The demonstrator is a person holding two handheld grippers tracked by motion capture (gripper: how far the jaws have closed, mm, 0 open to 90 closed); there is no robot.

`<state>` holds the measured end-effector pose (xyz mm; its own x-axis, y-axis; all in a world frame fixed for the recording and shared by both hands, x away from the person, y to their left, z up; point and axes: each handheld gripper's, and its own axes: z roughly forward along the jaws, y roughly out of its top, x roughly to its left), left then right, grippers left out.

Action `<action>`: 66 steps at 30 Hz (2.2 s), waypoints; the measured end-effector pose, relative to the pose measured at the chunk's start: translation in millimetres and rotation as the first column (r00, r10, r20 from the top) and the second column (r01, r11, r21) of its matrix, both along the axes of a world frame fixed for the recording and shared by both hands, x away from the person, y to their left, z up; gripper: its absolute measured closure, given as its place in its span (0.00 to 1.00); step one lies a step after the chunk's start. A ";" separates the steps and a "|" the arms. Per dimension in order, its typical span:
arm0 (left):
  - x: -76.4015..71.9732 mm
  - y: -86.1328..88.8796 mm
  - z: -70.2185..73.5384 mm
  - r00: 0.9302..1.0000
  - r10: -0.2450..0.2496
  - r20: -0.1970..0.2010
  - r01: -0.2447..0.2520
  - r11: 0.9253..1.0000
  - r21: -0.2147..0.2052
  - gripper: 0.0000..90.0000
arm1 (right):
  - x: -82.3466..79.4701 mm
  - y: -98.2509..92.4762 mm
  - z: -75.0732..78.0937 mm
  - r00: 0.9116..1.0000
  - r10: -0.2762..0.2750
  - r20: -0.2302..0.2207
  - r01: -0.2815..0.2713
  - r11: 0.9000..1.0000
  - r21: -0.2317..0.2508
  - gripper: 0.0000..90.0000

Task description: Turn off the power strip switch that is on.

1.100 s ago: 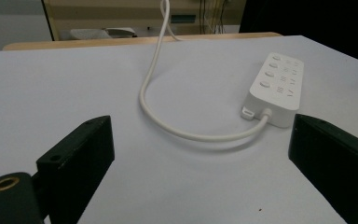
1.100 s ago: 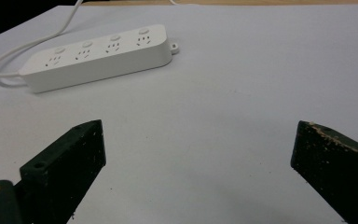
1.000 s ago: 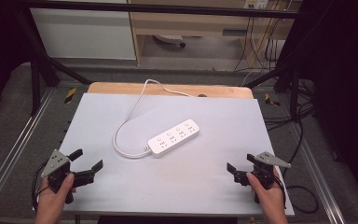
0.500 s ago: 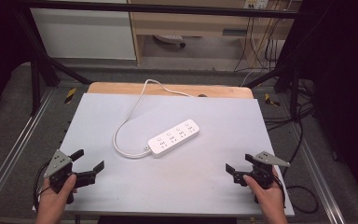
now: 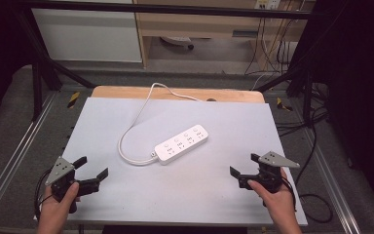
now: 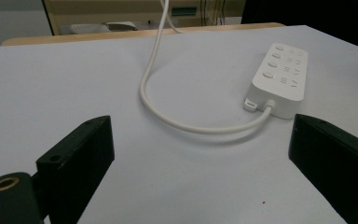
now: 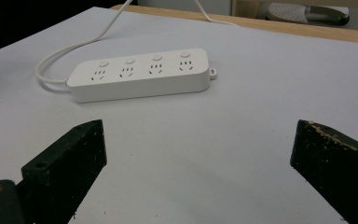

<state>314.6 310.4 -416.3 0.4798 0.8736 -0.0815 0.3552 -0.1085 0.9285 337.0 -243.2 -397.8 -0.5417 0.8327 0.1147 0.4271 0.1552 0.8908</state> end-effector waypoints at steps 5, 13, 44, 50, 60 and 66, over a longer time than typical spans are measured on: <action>0.0 -1.3 0.0 1.000 -0.005 0.001 0.005 1.000 0.002 0.07 | 10.1 7.3 10.6 1.000 0.010 -0.002 -0.010 1.000 0.002 0.04; 1.2 -1.9 -1.2 1.000 -0.005 -0.008 0.005 1.000 0.006 0.07 | 27.7 13.5 27.4 1.000 0.015 -0.007 -0.015 1.000 0.015 0.03; 1.3 -5.1 -2.4 1.000 -0.019 -0.016 0.019 0.999 0.025 0.07 | 74.7 49.3 63.7 0.998 0.057 0.039 -0.058 0.998 0.031 0.06; 1.5 -4.8 -2.5 1.000 -0.019 -0.016 0.019 0.999 0.025 0.07 | 83.4 54.6 65.7 0.998 0.056 0.040 -0.057 0.998 0.028 0.07; 1.4 -5.0 -2.5 1.000 -0.021 -0.015 0.022 0.999 0.026 0.07 | 96.2 62.0 66.3 0.999 0.042 0.027 -0.043 0.999 0.015 0.04; 1.5 -4.9 -2.5 1.000 -0.022 -0.016 0.023 0.999 0.026 0.07 | 103.3 66.0 65.2 0.998 0.049 0.025 -0.049 0.999 0.012 0.04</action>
